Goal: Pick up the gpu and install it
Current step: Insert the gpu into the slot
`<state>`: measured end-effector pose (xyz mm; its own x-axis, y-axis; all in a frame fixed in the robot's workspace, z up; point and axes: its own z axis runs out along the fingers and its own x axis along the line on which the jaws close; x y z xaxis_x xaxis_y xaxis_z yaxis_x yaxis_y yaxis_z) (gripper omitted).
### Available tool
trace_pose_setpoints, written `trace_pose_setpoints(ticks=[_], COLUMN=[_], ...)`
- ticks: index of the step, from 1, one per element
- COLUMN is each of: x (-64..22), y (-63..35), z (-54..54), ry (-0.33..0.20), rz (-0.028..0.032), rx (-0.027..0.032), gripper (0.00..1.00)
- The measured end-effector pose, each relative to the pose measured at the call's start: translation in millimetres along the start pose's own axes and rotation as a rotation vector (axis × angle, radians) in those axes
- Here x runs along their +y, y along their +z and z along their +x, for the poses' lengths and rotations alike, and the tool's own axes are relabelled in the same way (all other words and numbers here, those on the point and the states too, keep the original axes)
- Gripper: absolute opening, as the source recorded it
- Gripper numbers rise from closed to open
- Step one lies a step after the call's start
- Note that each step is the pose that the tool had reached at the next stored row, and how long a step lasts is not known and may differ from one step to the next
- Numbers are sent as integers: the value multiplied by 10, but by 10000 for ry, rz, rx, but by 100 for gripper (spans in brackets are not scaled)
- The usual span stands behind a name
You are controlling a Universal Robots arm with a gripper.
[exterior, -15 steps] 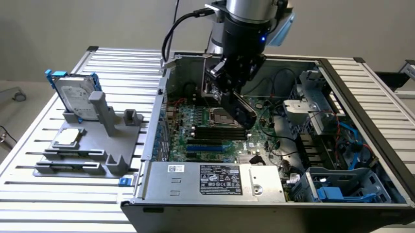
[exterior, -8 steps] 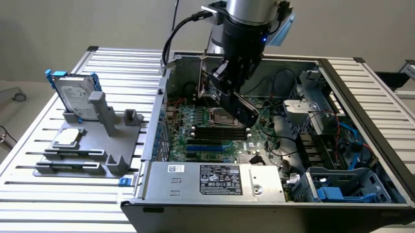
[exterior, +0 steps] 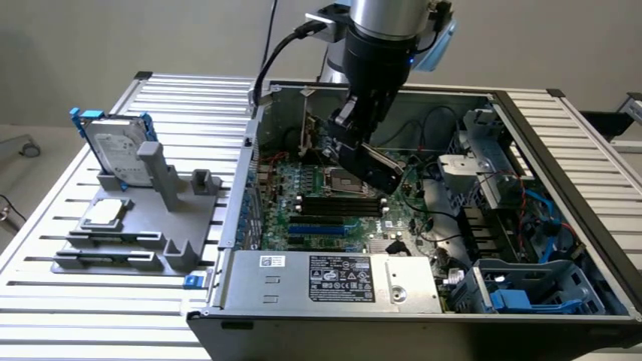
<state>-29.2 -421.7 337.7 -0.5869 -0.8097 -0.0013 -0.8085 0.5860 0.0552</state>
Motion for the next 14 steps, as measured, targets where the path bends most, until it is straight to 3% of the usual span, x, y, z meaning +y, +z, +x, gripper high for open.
trace_pose_setpoints(ticks=[14], x=[-1], y=[16], z=[0], ry=[-2541], rz=[-3], rx=[141], gripper=[26])
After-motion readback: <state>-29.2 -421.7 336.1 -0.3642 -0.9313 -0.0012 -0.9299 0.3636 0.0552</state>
